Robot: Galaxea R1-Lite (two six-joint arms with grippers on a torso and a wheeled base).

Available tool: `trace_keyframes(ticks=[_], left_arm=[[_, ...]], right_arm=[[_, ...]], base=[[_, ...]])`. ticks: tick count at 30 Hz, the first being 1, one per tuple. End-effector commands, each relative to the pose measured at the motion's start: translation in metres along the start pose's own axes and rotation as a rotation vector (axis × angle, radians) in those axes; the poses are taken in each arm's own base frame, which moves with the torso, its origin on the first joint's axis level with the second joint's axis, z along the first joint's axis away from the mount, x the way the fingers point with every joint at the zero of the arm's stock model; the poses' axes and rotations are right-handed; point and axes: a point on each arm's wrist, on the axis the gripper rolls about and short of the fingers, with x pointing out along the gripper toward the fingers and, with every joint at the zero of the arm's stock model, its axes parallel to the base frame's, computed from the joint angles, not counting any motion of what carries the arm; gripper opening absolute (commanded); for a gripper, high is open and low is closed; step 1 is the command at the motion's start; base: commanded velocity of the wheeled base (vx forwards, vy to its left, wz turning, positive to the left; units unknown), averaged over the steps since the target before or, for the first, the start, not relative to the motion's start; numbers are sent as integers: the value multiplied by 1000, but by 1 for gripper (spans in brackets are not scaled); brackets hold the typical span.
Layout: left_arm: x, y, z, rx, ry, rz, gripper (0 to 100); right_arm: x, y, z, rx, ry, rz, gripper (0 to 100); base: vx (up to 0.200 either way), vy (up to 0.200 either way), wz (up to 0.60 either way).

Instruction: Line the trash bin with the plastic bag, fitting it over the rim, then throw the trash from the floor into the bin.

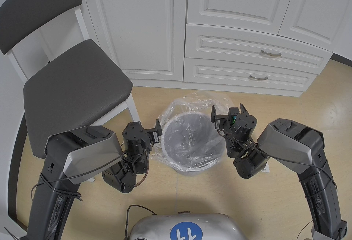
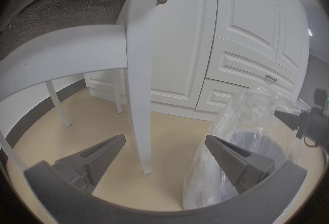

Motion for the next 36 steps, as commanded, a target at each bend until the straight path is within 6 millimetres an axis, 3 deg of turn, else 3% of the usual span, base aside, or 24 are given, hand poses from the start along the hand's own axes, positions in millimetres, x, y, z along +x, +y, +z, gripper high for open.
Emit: trace_keyframes(ticks=[1, 11, 20, 25, 36], left_arm=[[7, -1, -1, -11, -21, 20, 100], [11, 1, -3, -6, -16, 47, 100], [11, 2, -5, -5, -13, 48, 100], [11, 2, -3, -6, -16, 51, 100], [4, 0, 14, -13, -32, 54, 100]], right_arm=[[7, 7, -28, 13, 10, -2, 100], [18, 15, -25, 76, -46, -5, 100], [20, 13, -37, 107, 49, -9, 100], [13, 11, -40, 101, 111, -2, 100], [-20, -3, -14, 24, 262, 33, 100]], base=[[0, 0, 0], [0, 0, 0], [0, 0, 0], [0, 0, 0], [0, 0, 0]])
